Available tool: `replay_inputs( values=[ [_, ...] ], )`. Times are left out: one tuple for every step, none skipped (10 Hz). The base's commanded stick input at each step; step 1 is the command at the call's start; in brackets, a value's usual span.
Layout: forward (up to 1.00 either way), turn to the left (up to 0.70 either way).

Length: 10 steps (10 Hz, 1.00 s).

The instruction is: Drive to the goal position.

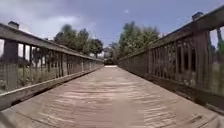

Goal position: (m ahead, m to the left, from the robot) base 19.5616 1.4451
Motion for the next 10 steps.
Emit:
replay_inputs(
  values=[
    [0.5, 0.0],
    [0.5, 0.0],
    [0.5, 0.0],
    [0.5, 0.0],
    [0.5, 0.0],
    [0.5, 0.0],
    [0.5, 0.0],
    [0.5, 0.0],
    [0.5, 0.0],
    [0.5, 0.0]
  ],
)
